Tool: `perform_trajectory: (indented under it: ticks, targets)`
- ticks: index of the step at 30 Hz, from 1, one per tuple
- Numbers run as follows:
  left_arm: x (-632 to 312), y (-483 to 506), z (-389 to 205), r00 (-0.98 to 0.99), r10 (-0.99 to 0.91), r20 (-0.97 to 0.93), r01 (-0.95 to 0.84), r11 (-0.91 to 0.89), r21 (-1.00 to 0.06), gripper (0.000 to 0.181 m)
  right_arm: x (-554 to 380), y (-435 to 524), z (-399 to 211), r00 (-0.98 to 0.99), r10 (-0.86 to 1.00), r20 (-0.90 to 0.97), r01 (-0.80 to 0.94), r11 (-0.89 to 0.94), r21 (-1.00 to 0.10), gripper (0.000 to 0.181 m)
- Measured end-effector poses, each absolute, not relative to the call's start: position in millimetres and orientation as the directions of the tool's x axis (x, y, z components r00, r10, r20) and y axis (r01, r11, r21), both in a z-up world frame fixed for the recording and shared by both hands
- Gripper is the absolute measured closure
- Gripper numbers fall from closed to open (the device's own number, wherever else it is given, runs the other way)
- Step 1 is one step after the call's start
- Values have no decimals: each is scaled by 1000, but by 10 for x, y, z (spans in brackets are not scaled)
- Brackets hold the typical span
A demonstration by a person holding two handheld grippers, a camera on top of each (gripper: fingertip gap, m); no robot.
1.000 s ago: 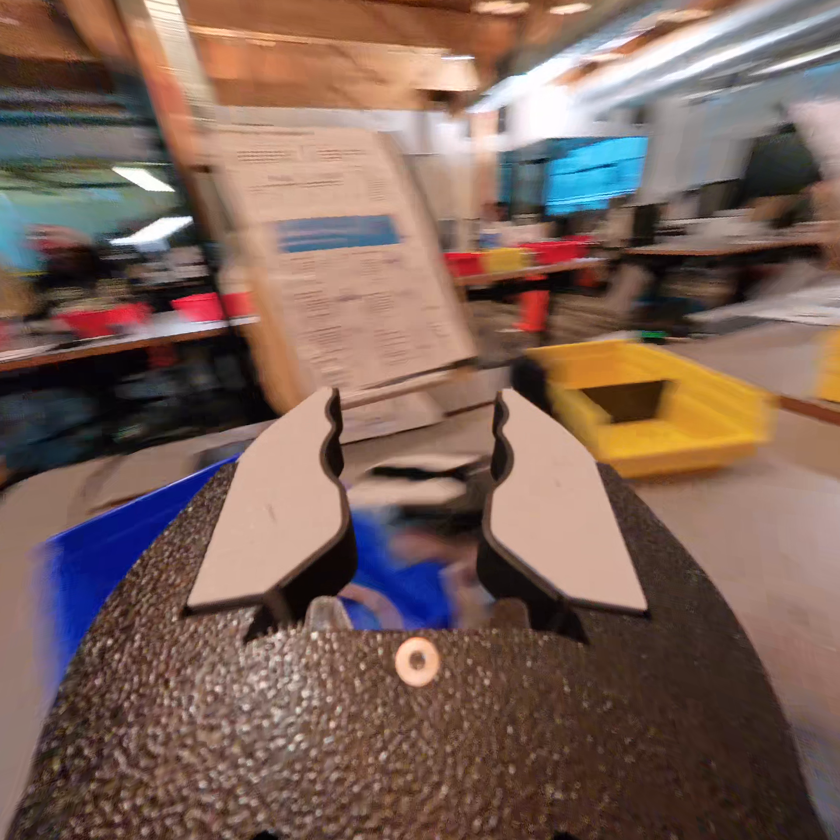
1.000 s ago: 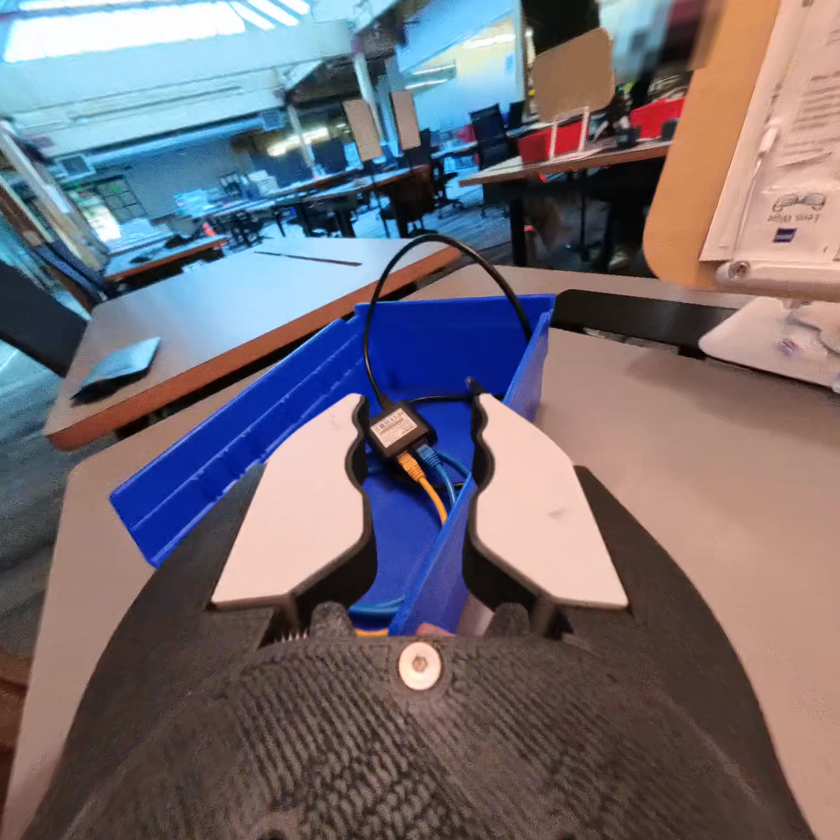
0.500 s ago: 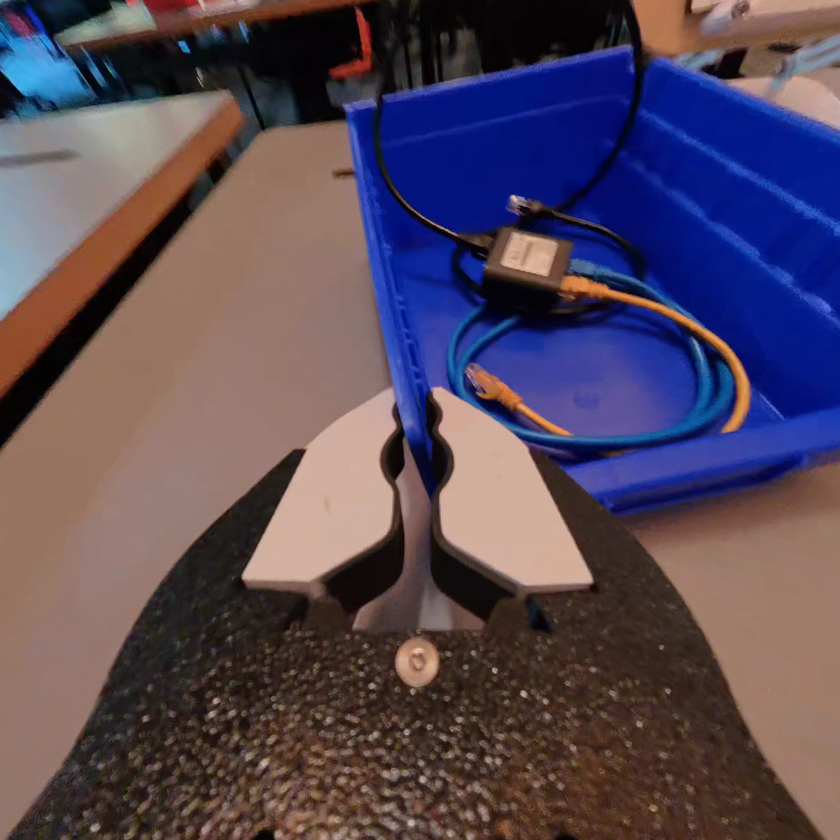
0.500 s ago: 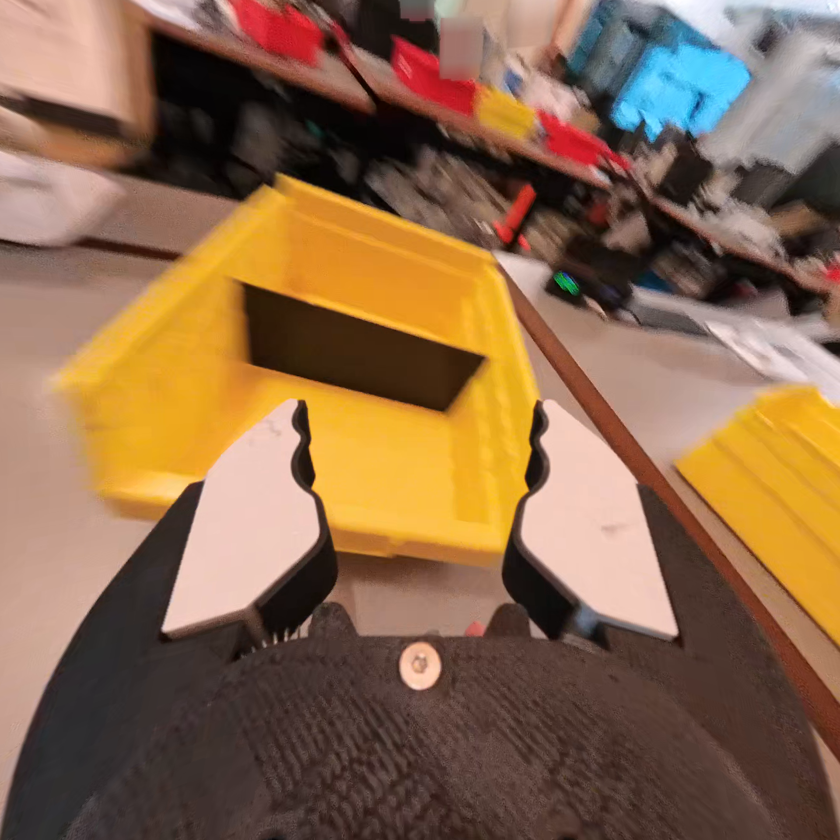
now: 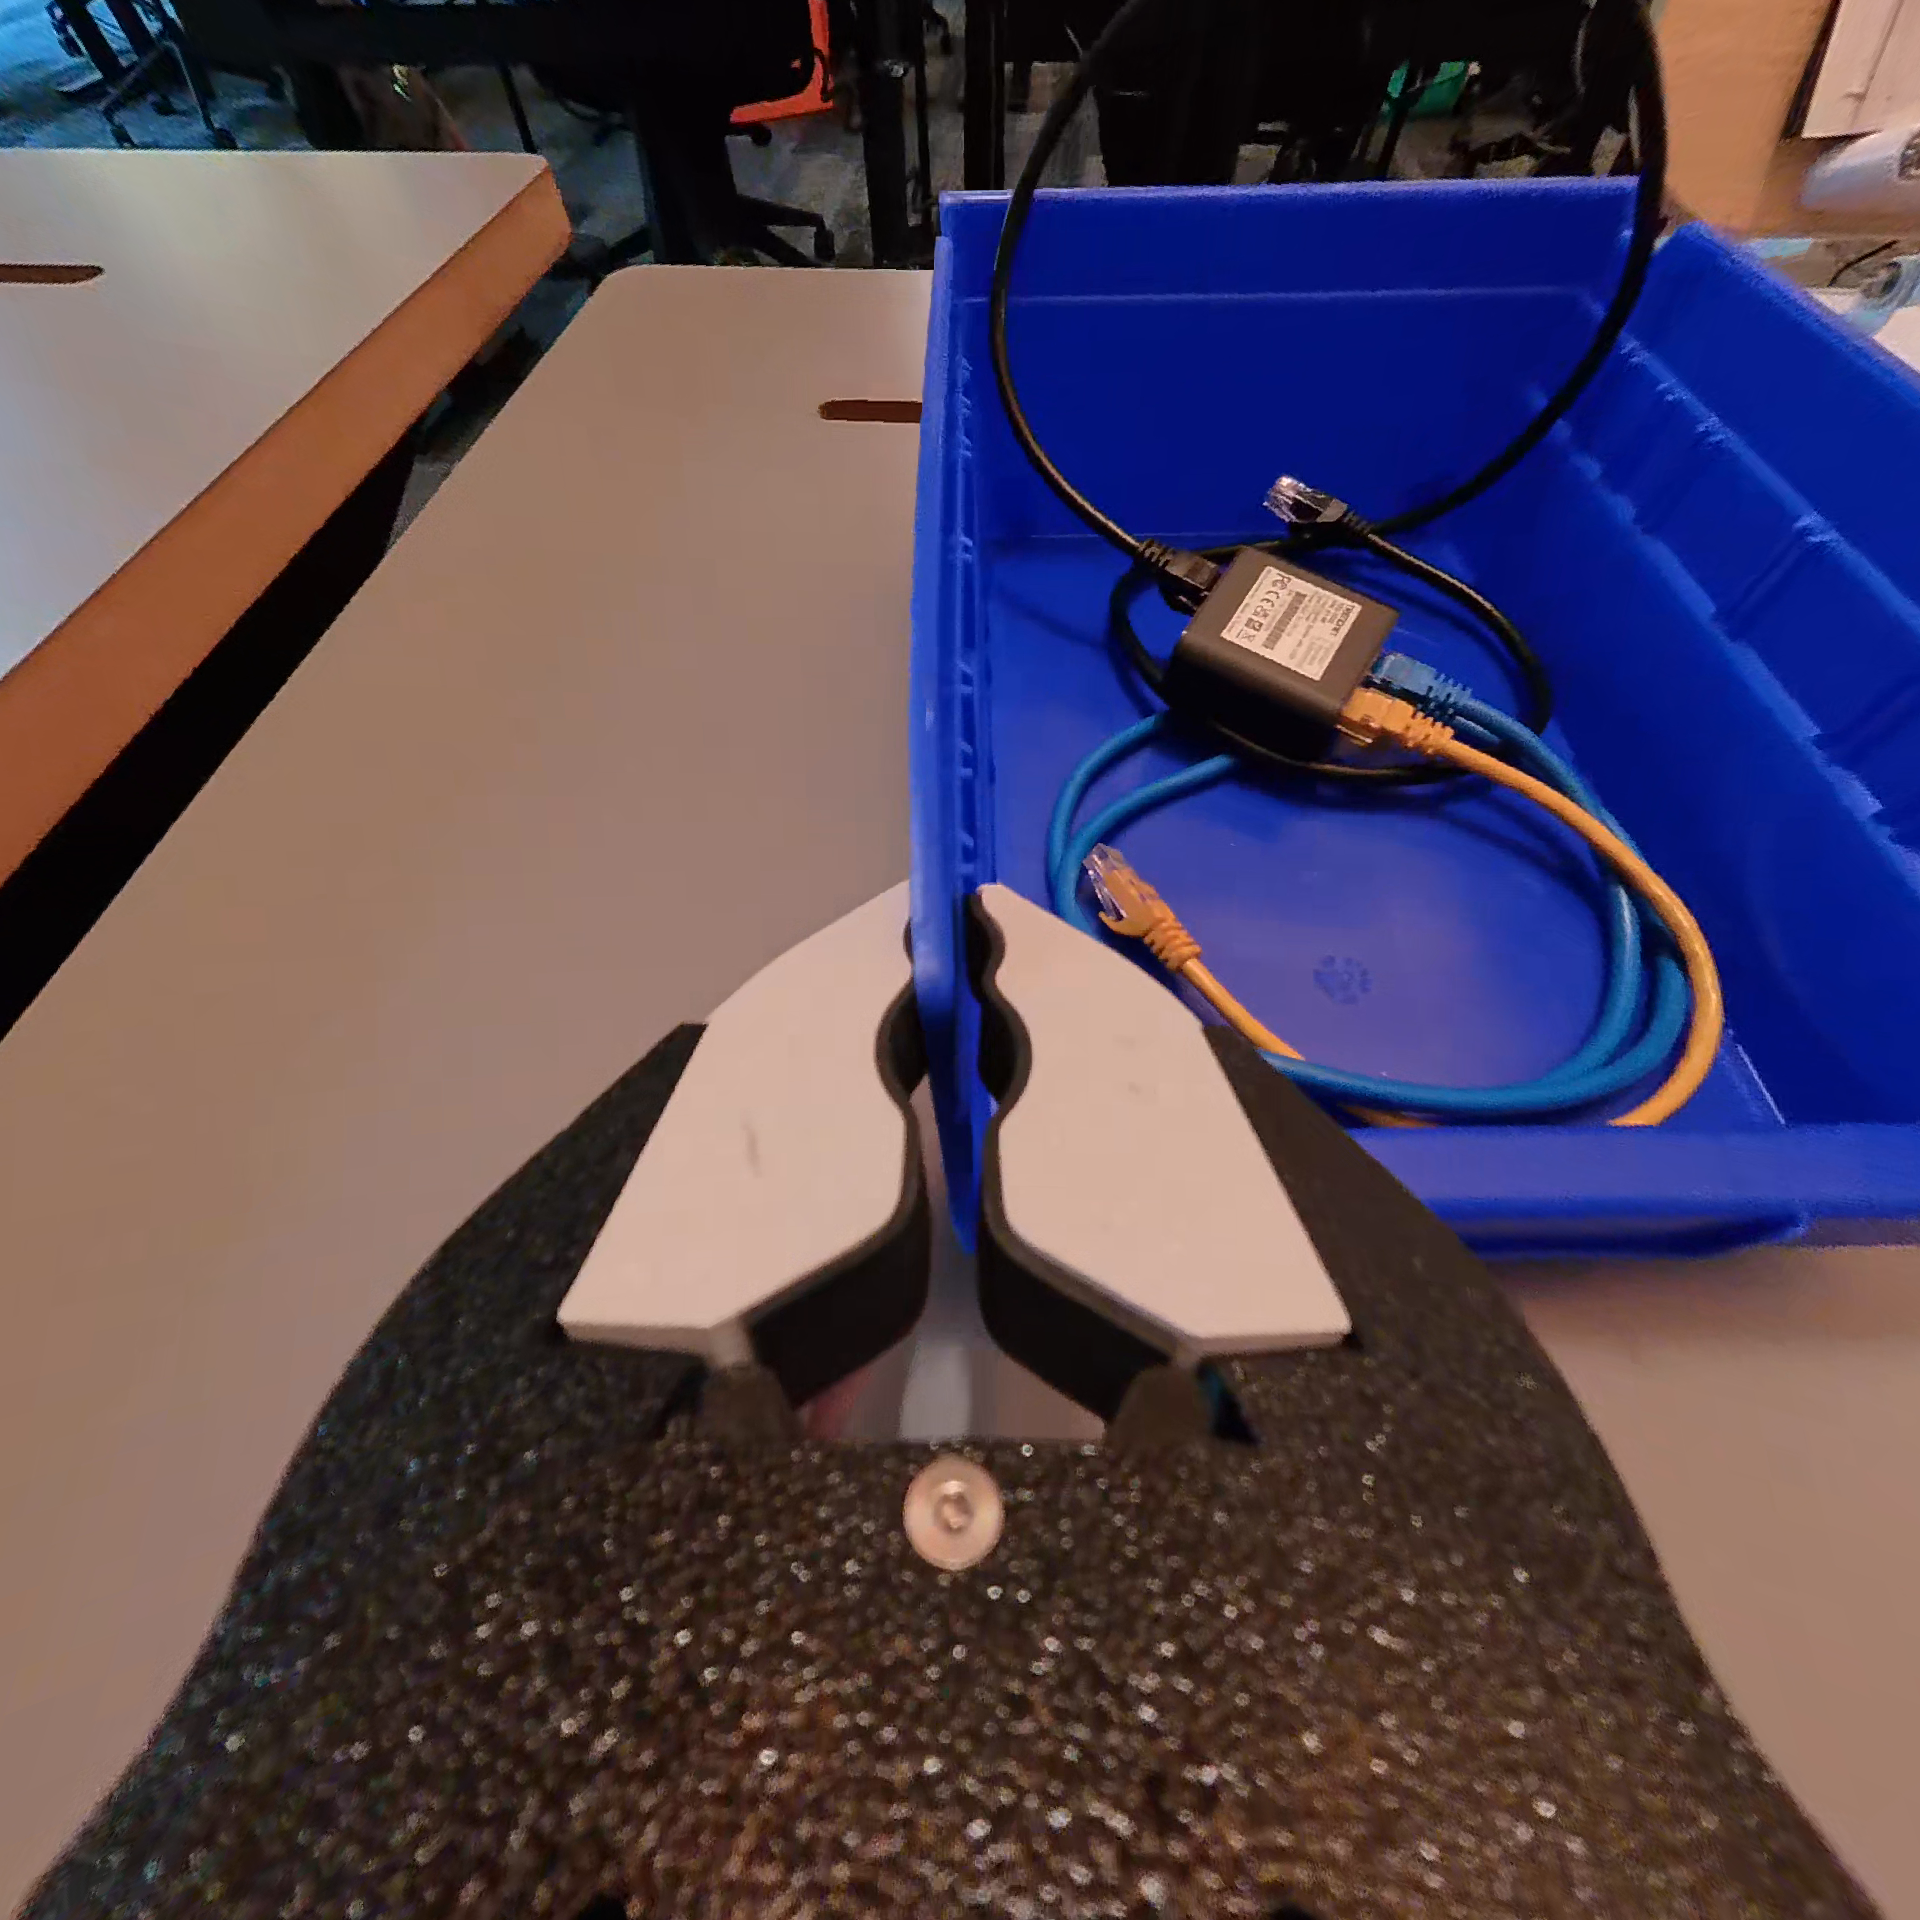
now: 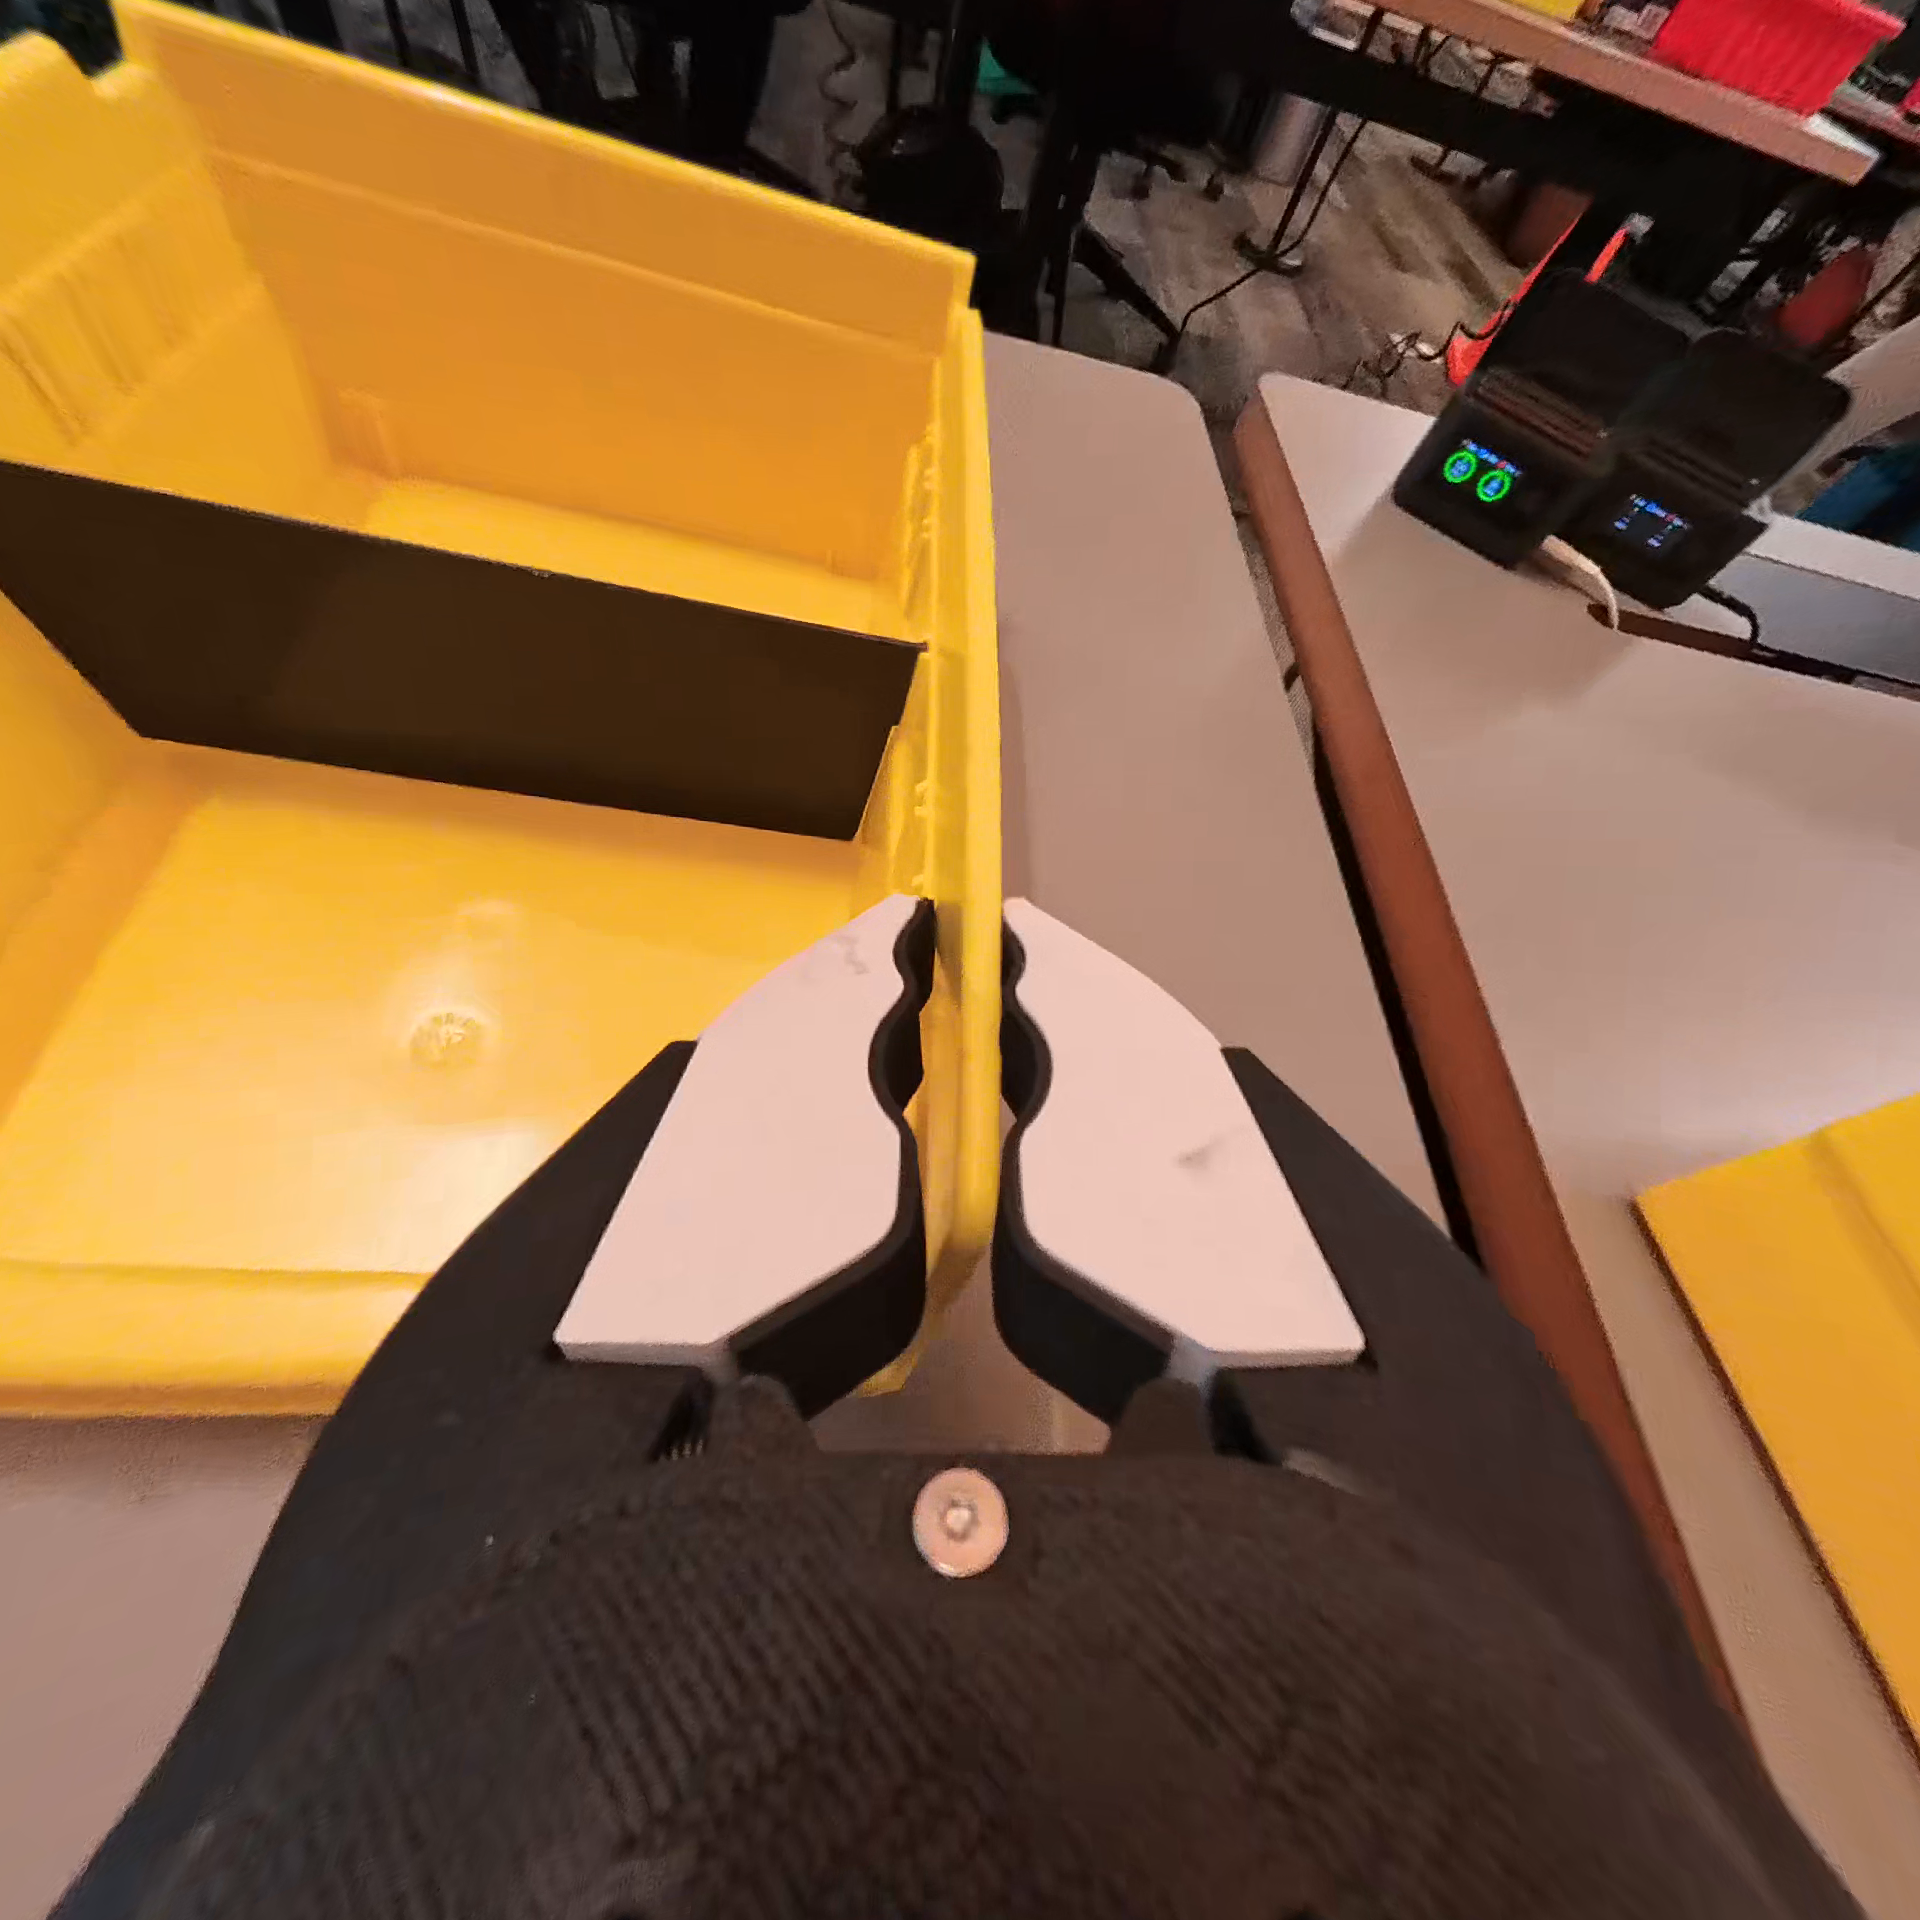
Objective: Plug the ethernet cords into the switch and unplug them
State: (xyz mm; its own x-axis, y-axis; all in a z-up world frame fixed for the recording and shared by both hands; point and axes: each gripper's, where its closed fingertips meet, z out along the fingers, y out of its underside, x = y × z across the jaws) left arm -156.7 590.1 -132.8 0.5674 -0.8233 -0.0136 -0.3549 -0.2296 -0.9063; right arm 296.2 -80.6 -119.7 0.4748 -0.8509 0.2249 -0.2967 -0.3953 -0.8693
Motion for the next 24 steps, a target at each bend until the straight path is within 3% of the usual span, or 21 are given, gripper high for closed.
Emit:
perform_trajectory:
  ticks: [14,17,19,21,24]
  targets:
    - [-1640,6199,-1325,522,-853,-14,-391,-225,-893,177,3127,-1166,-1187,465,-855,228,-275,-385,-881,171]
    - [-1733,6185,-1138,590,-807,27,-359,-292,-886,149,3062,-1292,-947,398,-886,237,-277,-362,-890,119]
    - [-1739,6091,-847,612,-788,64,-299,-306,-904,134,2877,-1272,-525,382,-908,173,-191,-261,-946,110]
    - [-1649,5937,-610,607,-791,83,-286,-314,-905,133,2638,-1116,-96,400,-913,75,-89,-121,-989,109]
    - [-1222,5577,-499,513,-831,214,-329,-421,-846,120,2225,-511,219,536,-843,46,8,-50,-999,101]
